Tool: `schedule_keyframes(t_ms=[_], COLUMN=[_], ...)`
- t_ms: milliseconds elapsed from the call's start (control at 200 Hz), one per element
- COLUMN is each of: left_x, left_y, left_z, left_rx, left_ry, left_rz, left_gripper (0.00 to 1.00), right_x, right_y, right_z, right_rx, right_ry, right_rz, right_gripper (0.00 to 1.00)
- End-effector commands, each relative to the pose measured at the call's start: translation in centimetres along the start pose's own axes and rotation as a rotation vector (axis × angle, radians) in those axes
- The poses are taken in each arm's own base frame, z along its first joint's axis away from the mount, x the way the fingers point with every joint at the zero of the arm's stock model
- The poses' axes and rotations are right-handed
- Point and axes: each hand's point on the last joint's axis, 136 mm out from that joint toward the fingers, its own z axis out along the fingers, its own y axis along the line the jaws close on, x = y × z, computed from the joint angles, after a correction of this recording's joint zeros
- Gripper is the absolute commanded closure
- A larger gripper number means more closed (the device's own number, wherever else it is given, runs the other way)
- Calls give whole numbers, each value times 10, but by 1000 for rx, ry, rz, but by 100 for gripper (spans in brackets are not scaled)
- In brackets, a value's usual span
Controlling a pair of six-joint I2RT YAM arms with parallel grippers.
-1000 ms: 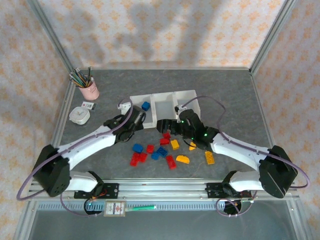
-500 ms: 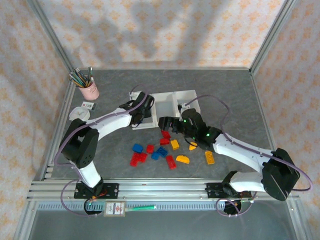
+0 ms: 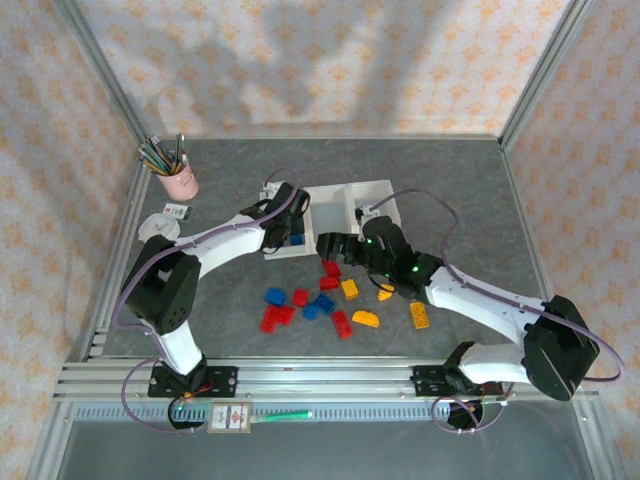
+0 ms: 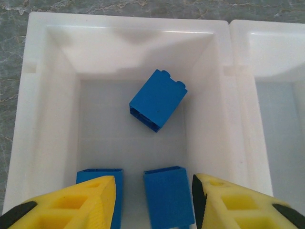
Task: Sort the legos into containers by color
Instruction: Place the lego in the container, then pick up the lego from the middle-left of the table.
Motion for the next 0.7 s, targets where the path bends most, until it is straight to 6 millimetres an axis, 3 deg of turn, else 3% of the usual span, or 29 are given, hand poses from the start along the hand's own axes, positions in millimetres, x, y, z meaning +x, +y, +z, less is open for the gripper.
schedule_keyframes(t_ms=[0,270,485,696], left_x=[-17,-1,41,88], left_y=[-2,13,36,52], left_z=[-25,-66,-86,-96], left_rx=[54,133,126,90], left_ry=[-45,-47,3,91], left_rz=[-16,-37,-12,14], left_gripper=[51,48,45,36], right_x=[-10,12,40,72], right_y=[6,1,6,15], right_z=[2,15,23,25], right_rx=[-5,6,-6,-37], right_ry=[-11,79,156,208], right_rz=[-16,-67,-132,-202], right_gripper=[0,0,0,0])
